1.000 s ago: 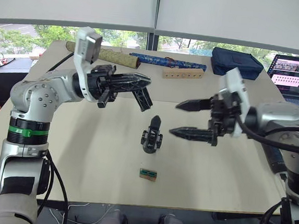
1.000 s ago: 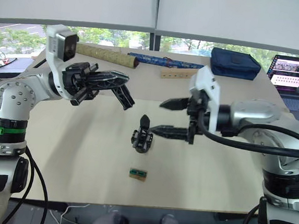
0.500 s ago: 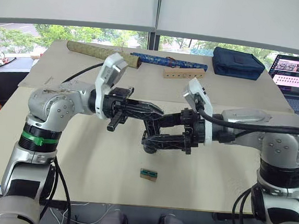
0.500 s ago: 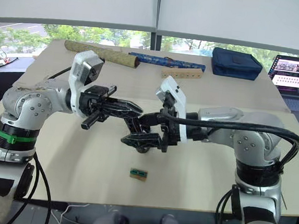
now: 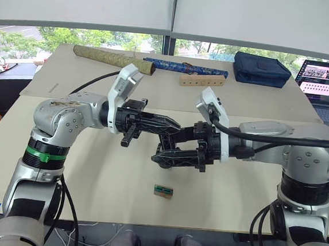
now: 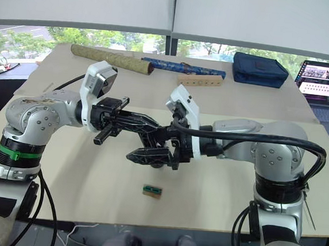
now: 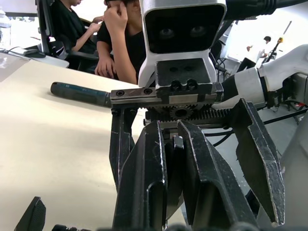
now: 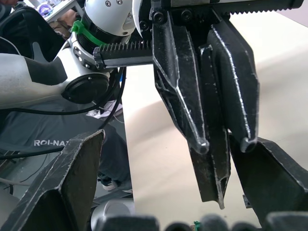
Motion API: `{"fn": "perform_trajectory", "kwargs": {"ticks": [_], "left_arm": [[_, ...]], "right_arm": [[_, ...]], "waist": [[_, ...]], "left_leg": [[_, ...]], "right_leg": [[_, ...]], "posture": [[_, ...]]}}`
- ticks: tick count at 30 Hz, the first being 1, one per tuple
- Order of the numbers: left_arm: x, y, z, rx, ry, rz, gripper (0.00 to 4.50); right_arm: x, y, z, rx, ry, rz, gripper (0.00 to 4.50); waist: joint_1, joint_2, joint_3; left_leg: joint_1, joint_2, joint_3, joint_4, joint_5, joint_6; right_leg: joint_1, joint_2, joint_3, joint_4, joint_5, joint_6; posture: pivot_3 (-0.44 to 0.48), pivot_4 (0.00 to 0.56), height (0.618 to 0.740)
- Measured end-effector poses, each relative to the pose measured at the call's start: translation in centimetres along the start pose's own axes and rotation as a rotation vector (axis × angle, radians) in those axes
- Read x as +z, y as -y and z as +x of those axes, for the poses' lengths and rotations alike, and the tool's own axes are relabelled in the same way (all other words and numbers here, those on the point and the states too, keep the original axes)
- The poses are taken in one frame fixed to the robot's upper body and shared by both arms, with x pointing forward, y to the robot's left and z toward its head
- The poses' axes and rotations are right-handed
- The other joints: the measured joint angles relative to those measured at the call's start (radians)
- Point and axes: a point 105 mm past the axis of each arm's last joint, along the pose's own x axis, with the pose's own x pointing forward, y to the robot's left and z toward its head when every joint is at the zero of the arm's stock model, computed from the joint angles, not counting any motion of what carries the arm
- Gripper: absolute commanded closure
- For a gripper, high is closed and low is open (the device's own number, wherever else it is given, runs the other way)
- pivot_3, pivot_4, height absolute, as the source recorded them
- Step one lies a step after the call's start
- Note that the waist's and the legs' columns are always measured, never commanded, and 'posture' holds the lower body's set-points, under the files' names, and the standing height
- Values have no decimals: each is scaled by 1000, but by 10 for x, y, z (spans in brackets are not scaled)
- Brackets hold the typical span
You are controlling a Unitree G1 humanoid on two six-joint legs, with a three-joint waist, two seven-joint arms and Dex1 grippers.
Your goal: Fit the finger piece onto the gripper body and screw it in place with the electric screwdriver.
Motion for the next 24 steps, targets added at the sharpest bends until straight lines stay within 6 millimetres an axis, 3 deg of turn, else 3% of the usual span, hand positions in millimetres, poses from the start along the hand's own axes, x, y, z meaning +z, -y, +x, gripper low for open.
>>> {"fn": "perform_trajectory", "kwargs": {"ticks": [9, 14, 18, 21, 23, 24], "left_arm": [[-2, 2, 1, -10, -7, 3, 4500], [-5, 3, 0, -23, -19, -30, 4500], [-2, 2, -2, 0, -10, -31, 2625], [17, 0, -8, 26, 30, 17, 1164], [27, -1, -23, 66, 30, 69, 110], [29, -4, -33, 98, 21, 100, 0]], "right_arm": [[-2, 9, 1, -48, 6, 18, 3959], [-5, 7, 4, -43, -5, -5, 4062], [-8, 5, 5, -17, 22, -12, 4068], [-7, 3, 5, -2, 59, -23, 4068], [-9, 1, 1, 3, 85, -49, 4069], [-9, 1, -3, -5, 98, -62, 4069]], "waist": [[0, 0, 0], [-1, 0, 0], [0, 0, 0], [1, 0, 0], [-1, 0, 0], [-2, 0, 0]], "left_leg": [[0, 0, 0, 0, 0, 0], [0, 0, 0, 0, 0, 0], [0, 0, 0, 0, 0, 0], [0, 0, 0, 0, 0, 0], [0, 0, 0, -1, 0, 0], [0, 0, 0, -1, 0, 0]], "right_leg": [[0, 0, 0, 0, 0, 0], [0, 0, 0, 0, 0, 0], [0, 0, 0, 0, 0, 0], [0, 0, 0, 0, 0, 0], [0, 0, 0, 0, 0, 0], [0, 0, 0, 0, 0, 0]], "posture": [[0, 150, 740], [0, 150, 740], [0, 150, 740], [0, 150, 740], [0, 150, 740], [0, 150, 740]]}}
